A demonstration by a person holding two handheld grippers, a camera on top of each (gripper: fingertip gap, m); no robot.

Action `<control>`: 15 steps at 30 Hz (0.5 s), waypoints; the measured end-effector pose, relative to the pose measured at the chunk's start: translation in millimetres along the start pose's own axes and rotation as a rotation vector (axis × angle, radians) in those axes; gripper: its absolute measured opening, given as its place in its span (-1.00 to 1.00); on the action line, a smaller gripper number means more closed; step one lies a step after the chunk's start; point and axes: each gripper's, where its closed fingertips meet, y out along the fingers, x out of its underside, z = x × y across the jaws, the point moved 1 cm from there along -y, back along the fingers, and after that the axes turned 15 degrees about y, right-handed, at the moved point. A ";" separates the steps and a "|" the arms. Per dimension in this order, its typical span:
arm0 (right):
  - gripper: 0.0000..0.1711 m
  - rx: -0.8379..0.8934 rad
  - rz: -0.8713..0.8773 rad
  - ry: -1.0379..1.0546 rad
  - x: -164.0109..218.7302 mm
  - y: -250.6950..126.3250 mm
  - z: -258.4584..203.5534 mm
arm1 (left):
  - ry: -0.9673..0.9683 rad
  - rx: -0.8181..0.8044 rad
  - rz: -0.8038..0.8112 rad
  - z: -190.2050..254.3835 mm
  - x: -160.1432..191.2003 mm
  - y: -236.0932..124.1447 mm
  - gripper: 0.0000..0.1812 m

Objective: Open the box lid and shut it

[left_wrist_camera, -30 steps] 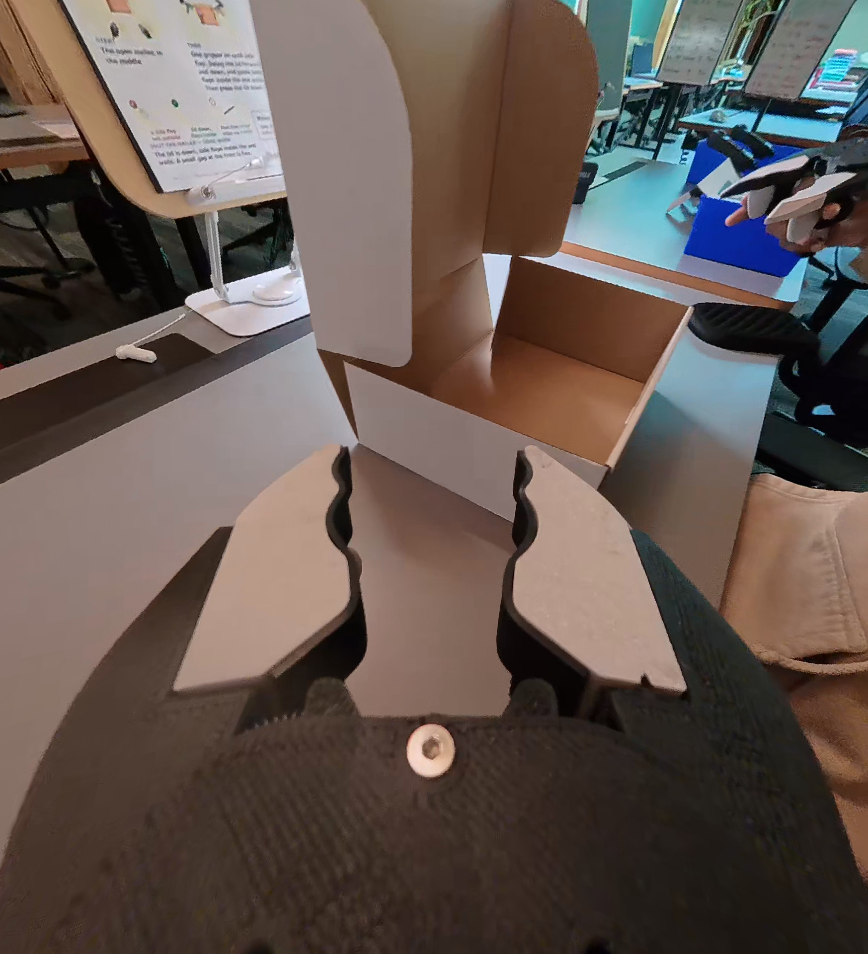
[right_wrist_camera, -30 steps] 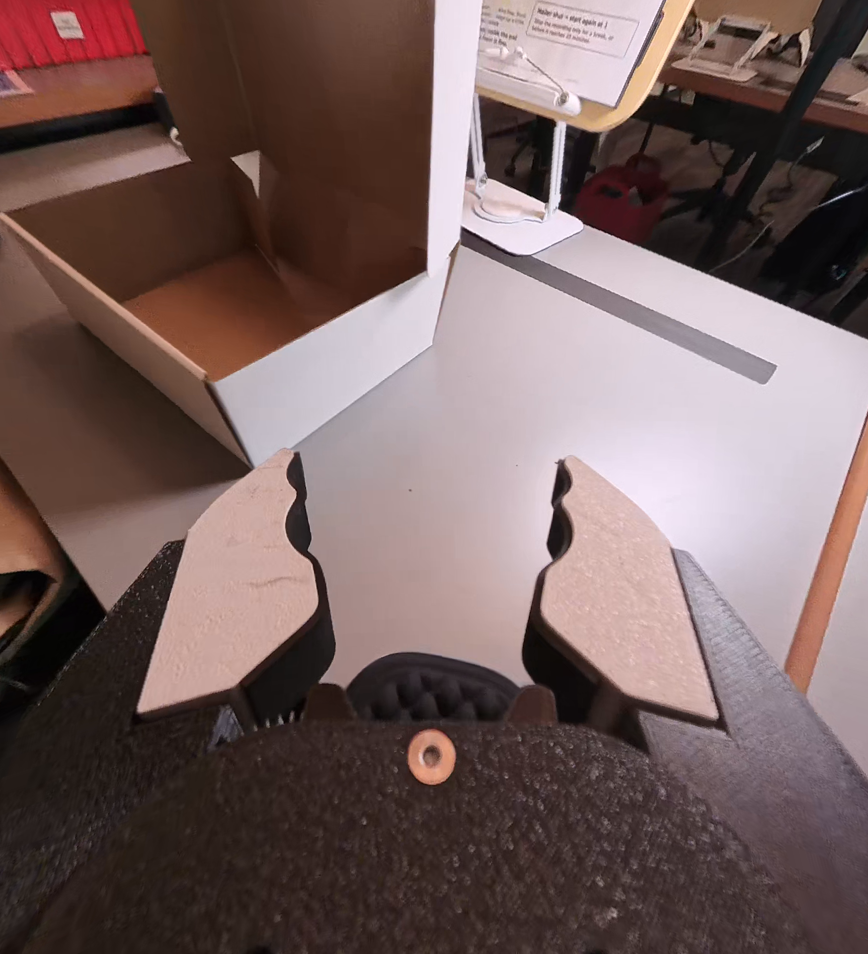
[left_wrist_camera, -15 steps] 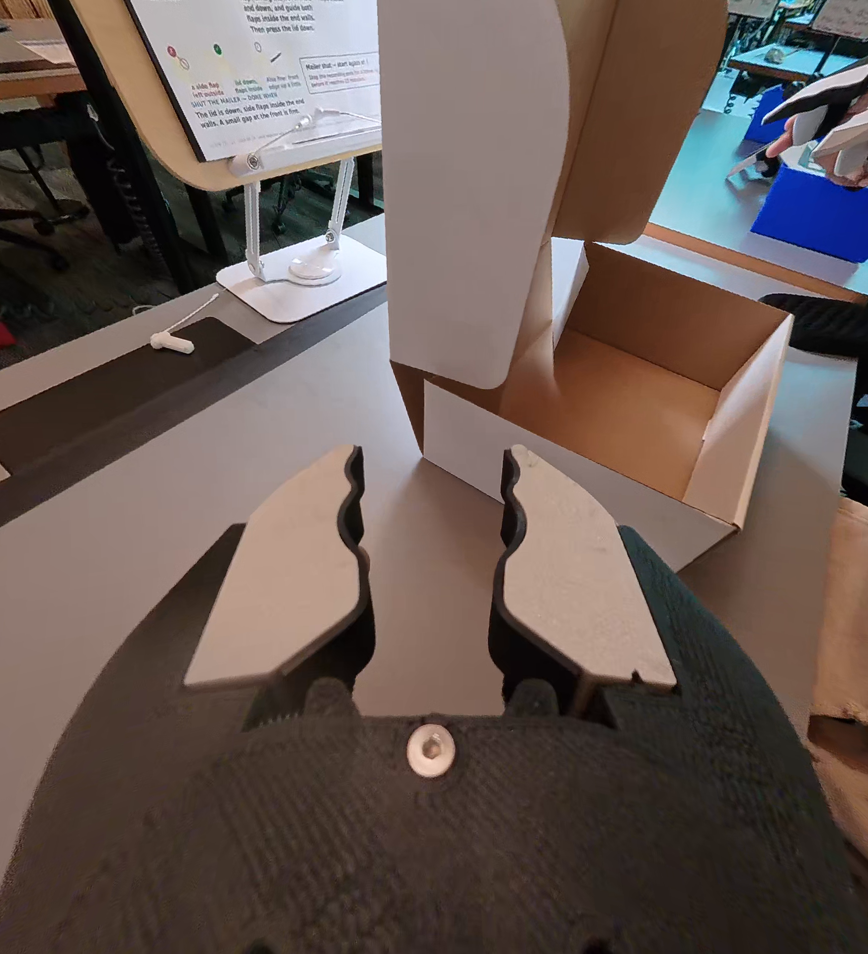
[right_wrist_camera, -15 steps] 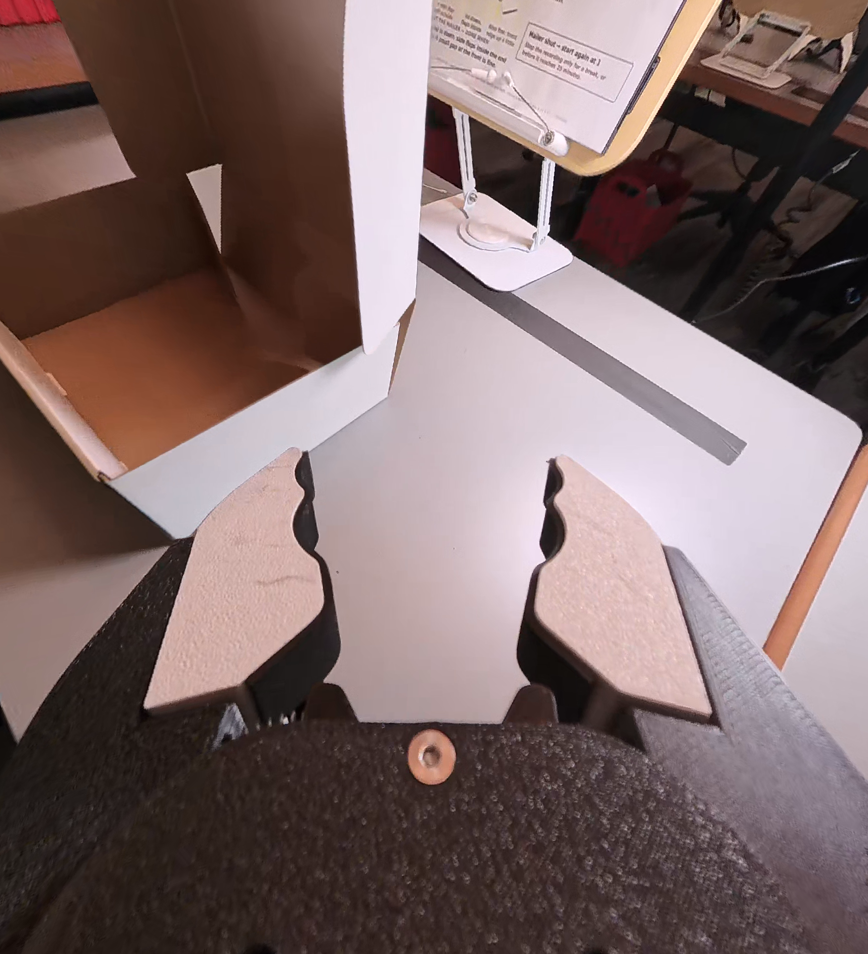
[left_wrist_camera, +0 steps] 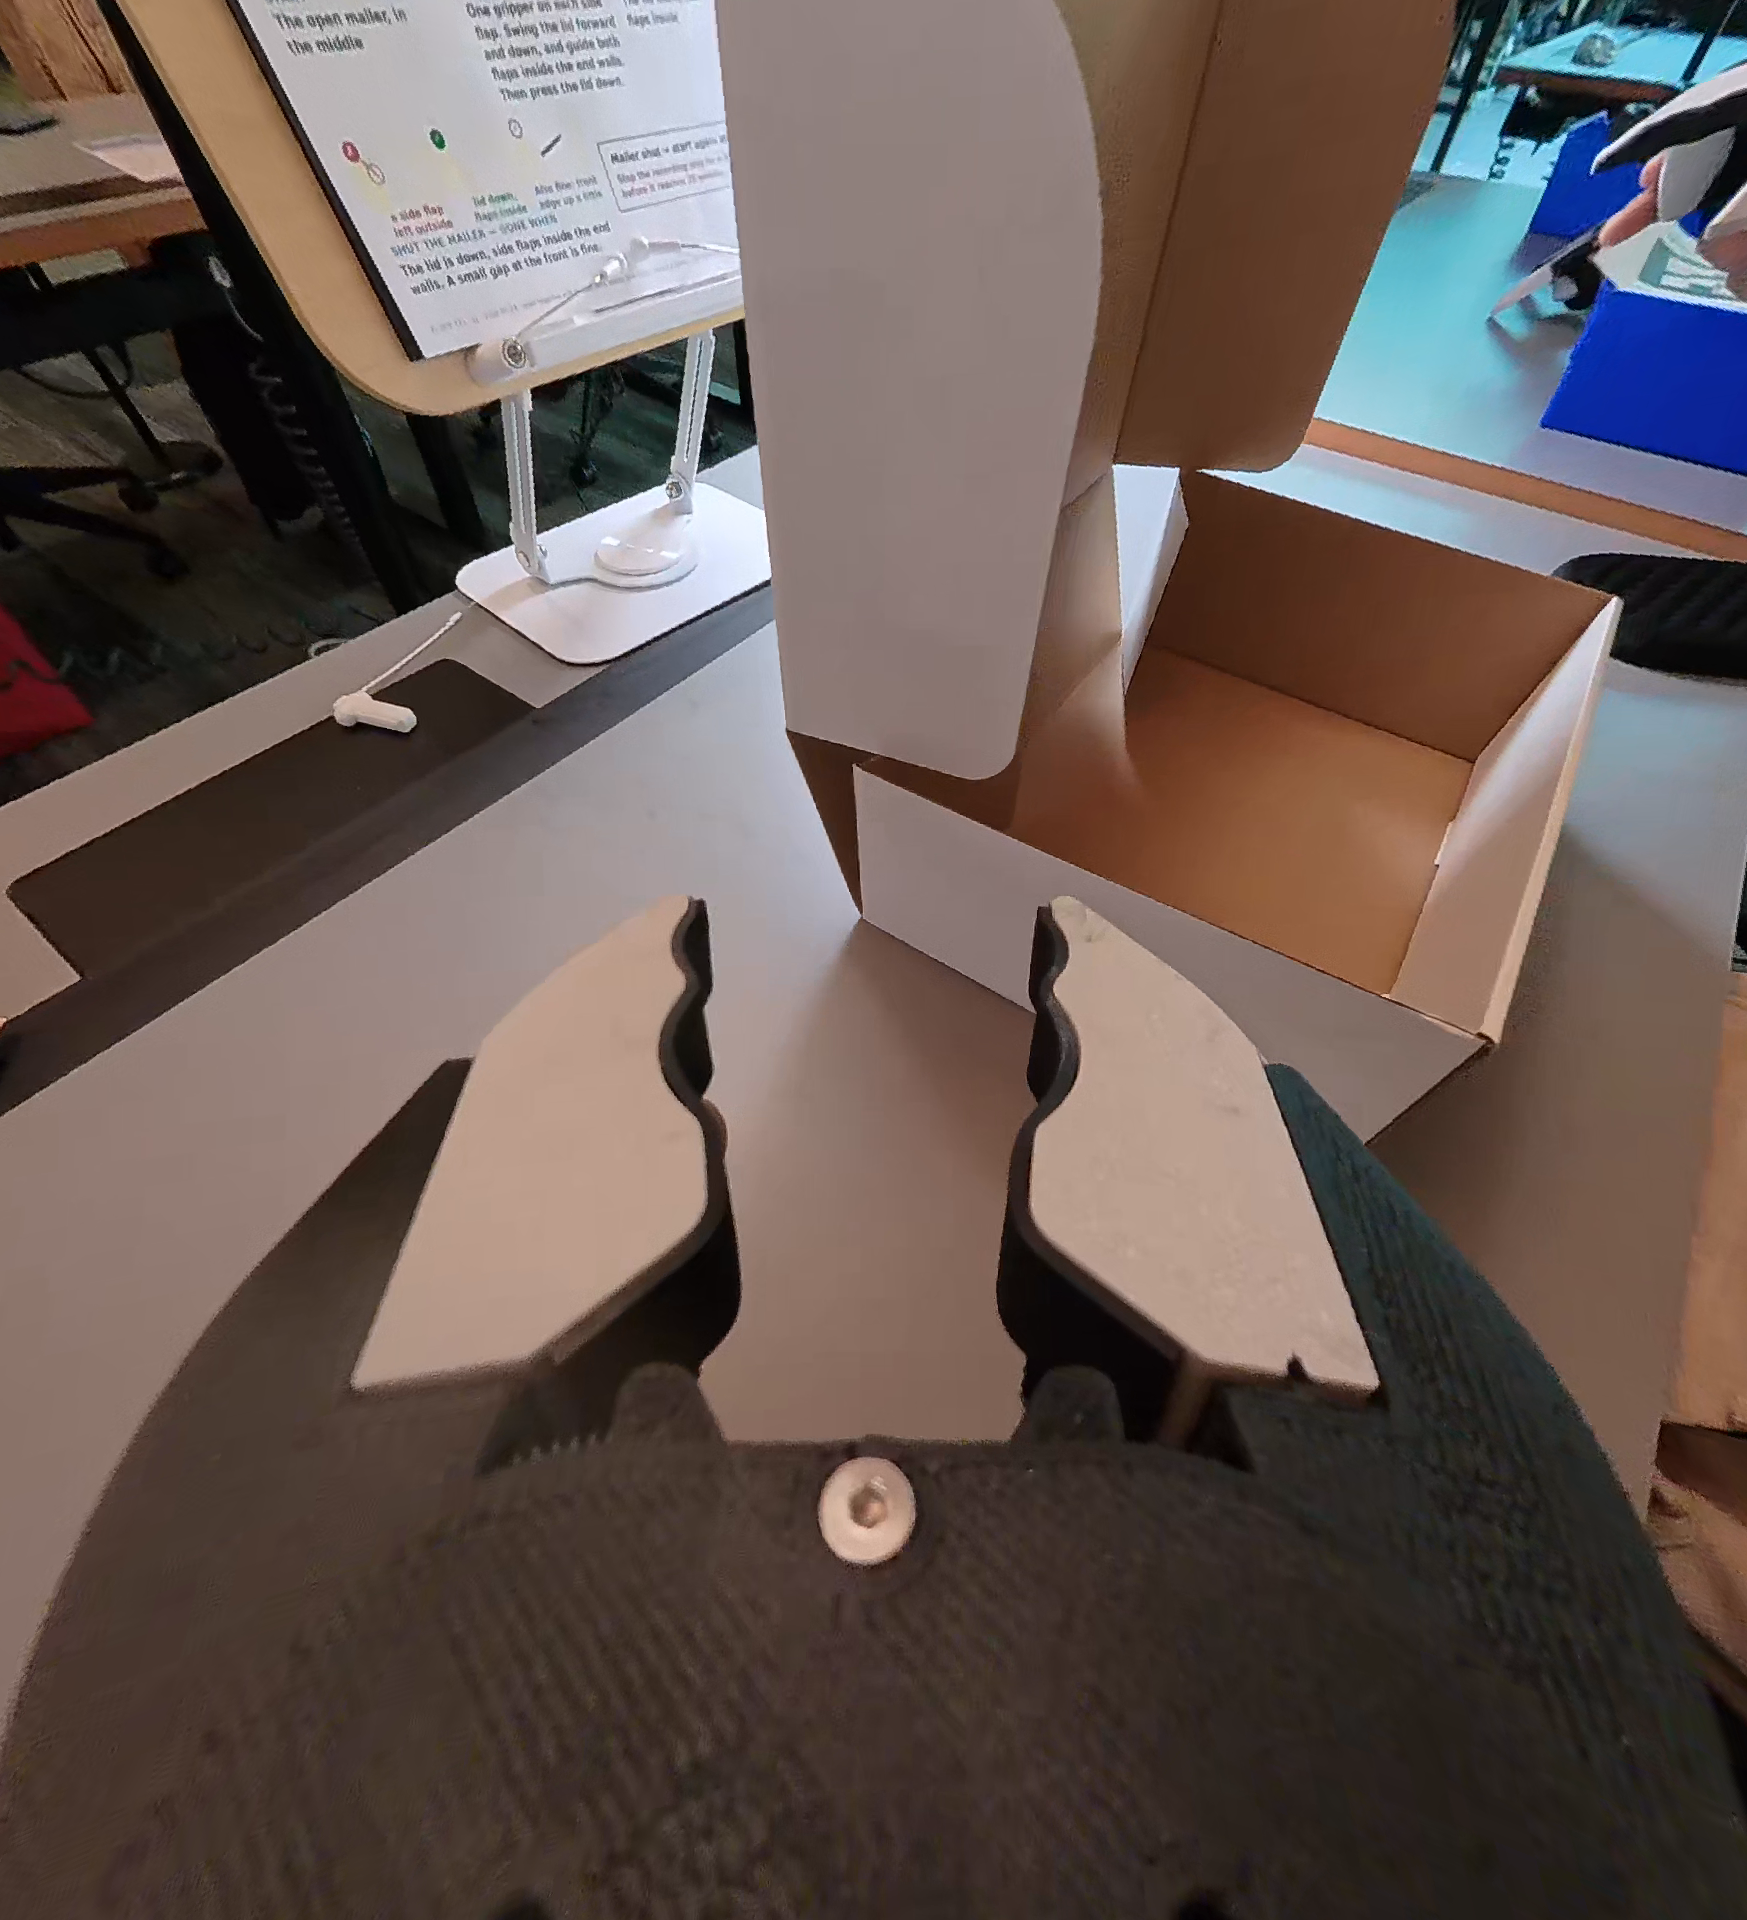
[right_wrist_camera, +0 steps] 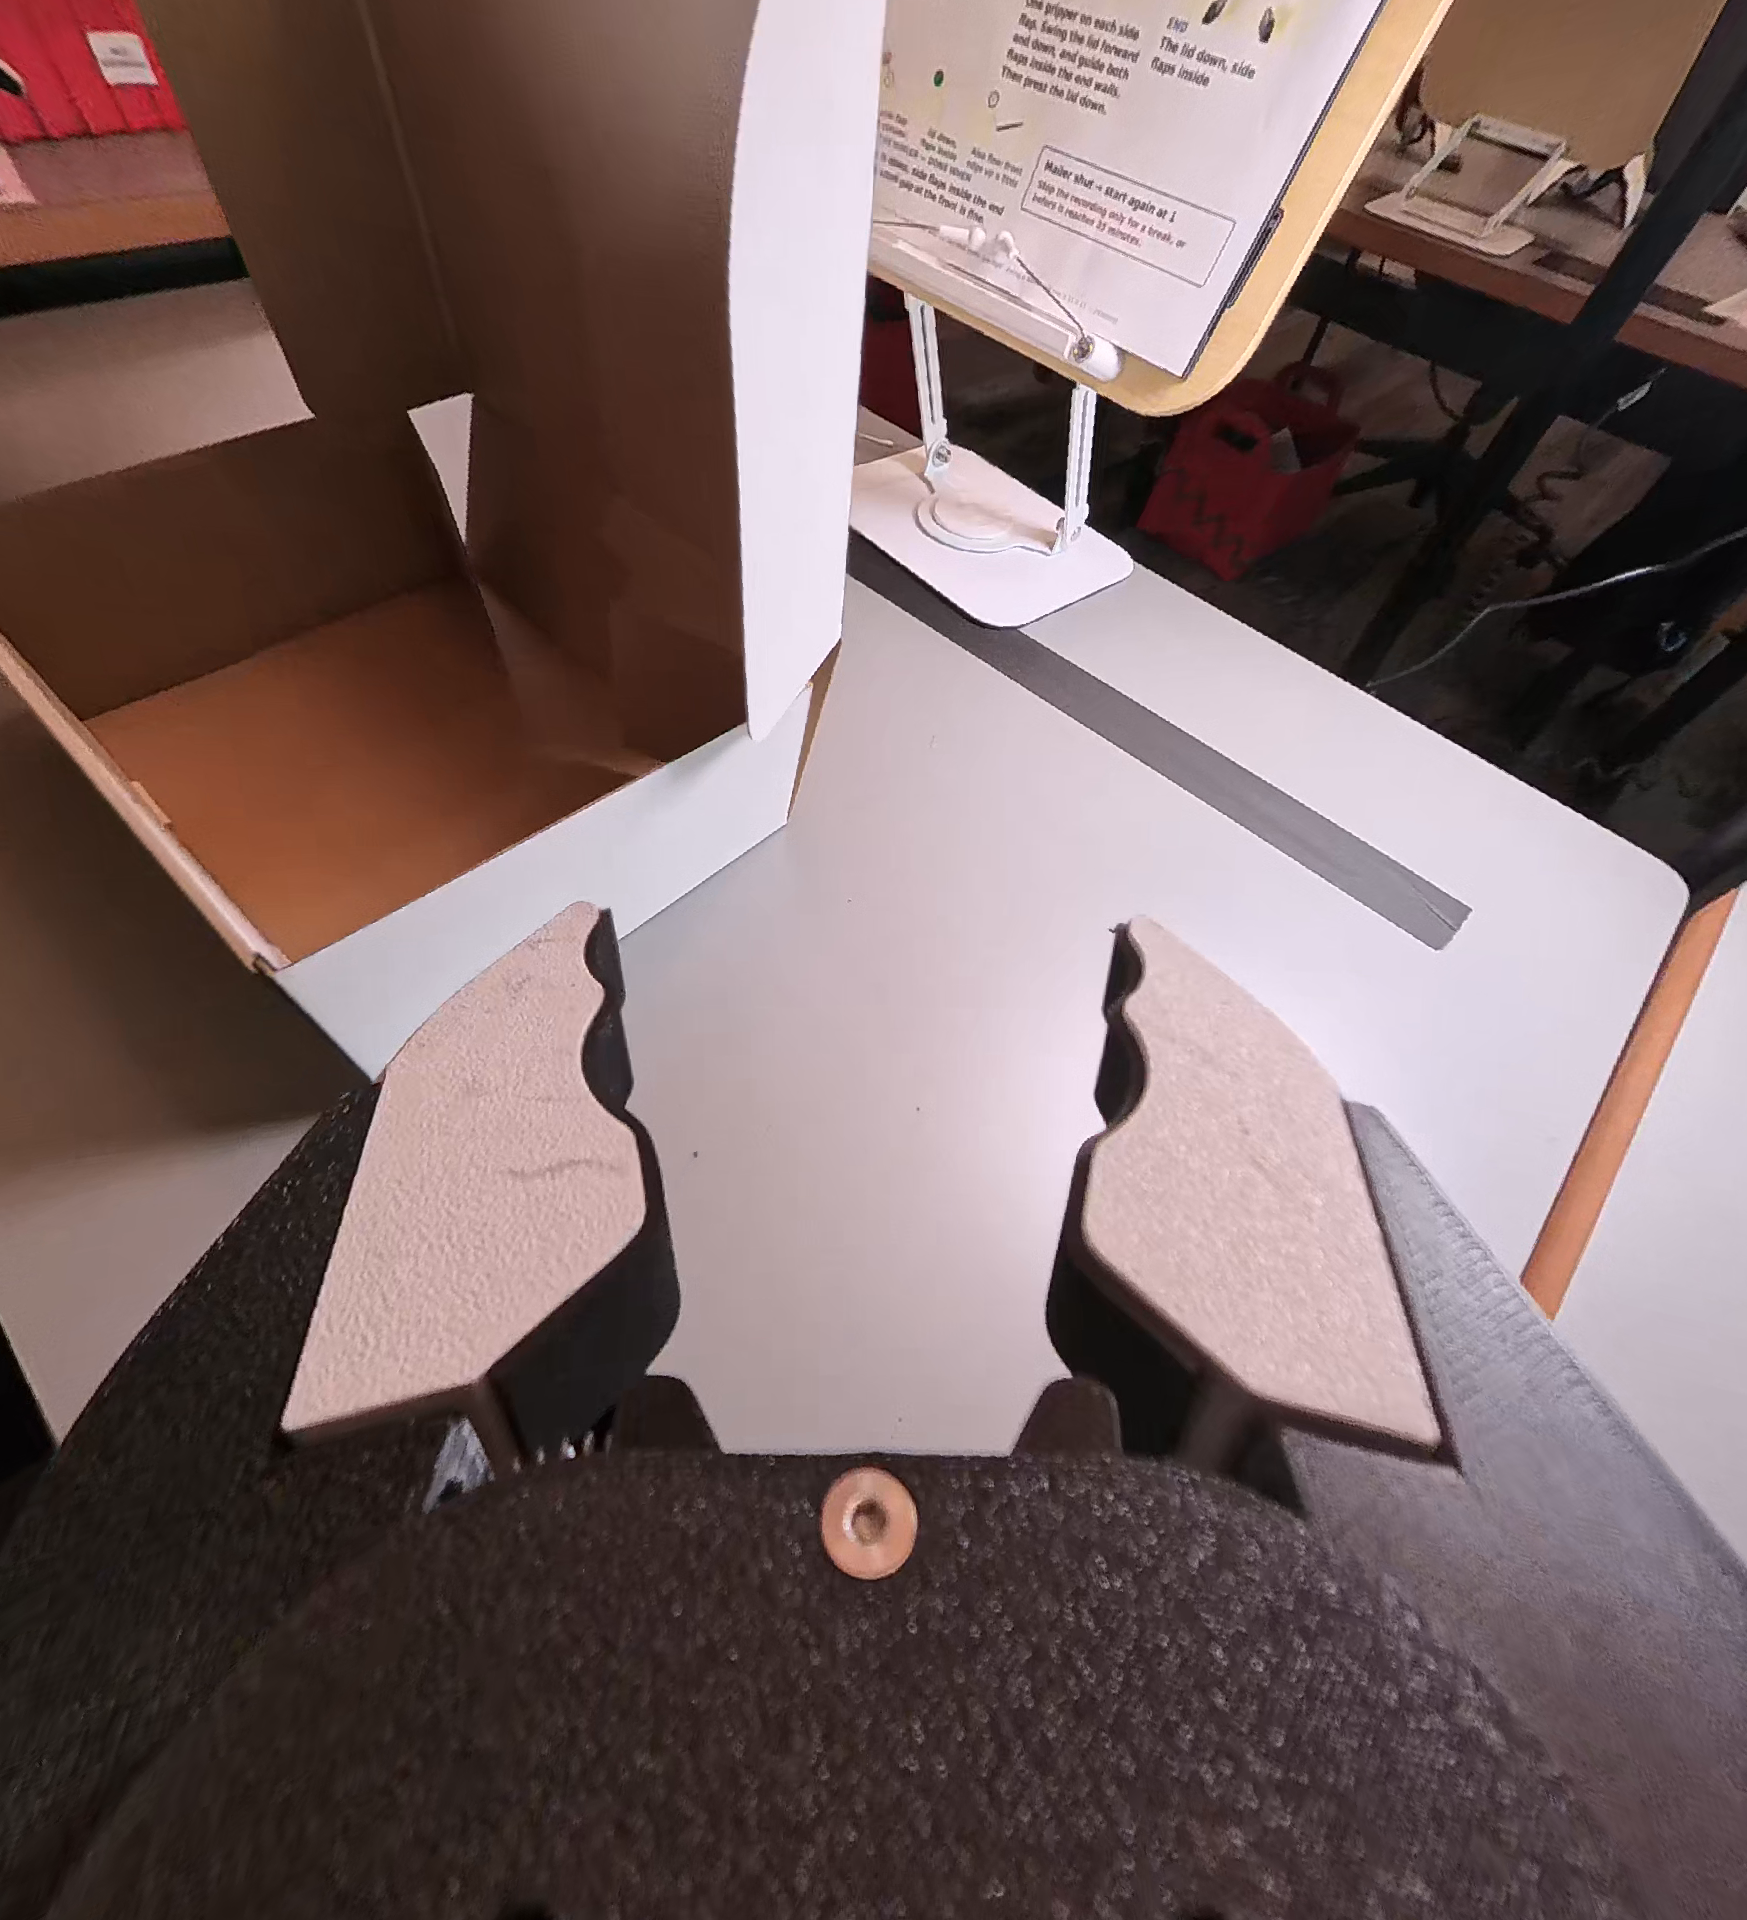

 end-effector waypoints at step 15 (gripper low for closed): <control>-0.03 0.212 0.193 0.136 26.0 -43.6 -24.9 | -0.011 -0.318 0.086 59.8 -12.7 -36.3 -0.43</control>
